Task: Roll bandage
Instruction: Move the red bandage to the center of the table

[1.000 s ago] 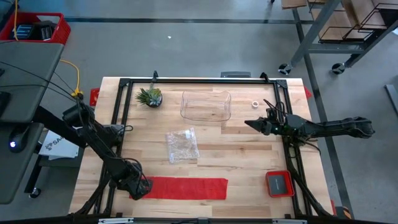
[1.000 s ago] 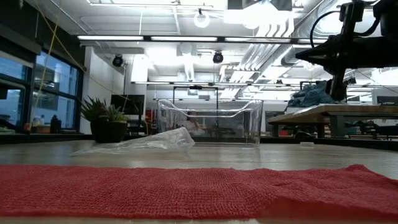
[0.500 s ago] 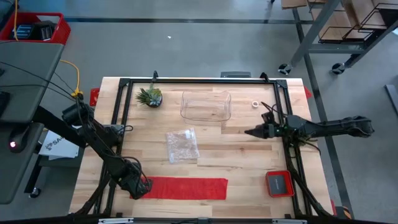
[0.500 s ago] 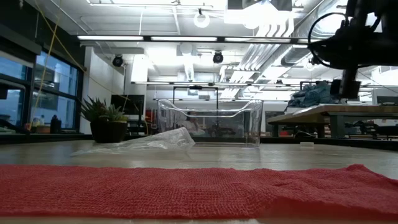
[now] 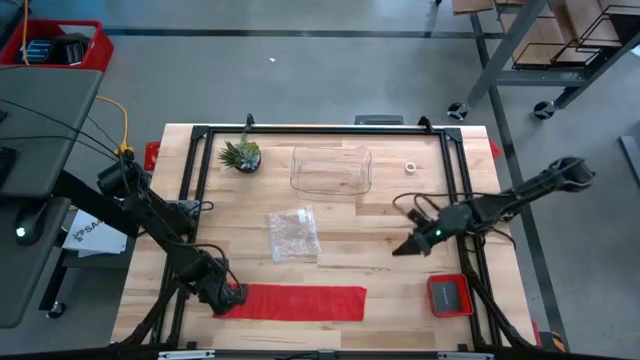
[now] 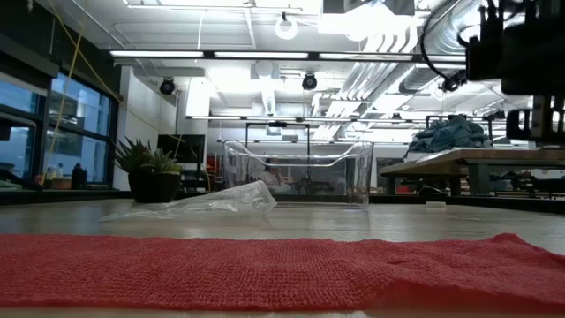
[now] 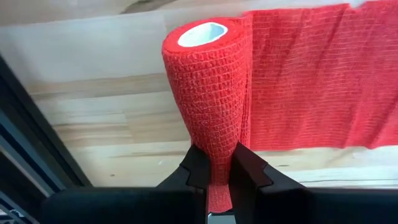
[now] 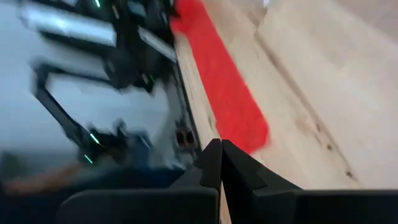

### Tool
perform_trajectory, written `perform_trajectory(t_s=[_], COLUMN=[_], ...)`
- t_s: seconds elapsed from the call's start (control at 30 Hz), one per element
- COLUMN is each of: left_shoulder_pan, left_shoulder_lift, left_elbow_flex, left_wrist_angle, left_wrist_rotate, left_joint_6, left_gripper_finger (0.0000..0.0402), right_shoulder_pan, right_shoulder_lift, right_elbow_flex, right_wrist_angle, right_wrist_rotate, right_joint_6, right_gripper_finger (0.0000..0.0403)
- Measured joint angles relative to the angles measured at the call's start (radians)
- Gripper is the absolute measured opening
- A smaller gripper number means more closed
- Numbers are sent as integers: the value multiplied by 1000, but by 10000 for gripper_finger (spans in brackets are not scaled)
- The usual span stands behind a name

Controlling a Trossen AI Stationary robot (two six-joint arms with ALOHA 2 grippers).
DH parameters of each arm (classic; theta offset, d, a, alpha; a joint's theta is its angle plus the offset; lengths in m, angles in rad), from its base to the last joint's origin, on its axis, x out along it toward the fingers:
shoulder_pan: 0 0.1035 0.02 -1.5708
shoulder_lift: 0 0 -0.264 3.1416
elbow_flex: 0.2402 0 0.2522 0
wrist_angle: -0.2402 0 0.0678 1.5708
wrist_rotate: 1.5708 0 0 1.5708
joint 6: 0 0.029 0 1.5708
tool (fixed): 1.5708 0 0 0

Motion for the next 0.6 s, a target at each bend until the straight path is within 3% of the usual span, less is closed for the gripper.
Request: perform_trajectory(t_s=[0.3,0.47,0.6], left_shoulder_pan=[2,2,2], left_shoulder_lift=[0,0,0], left_elbow_flex=[0,0,0], left_wrist_angle=[1,-1,-23], left_wrist_rotate=[-7,-7,-7], left_joint_6=[1,1,14], left_gripper_finger=[23,23,23], right_shoulder_pan=[30,37,75], right_shoulder_lift=[448,672,814], right_elbow_flex=[247,346,471], right_wrist_angle=[-4,51,50], right_wrist_rotate=[-127,-212,-205], right_joint_6=[-237,-230,-194], right_gripper_finger=[0,0,0])
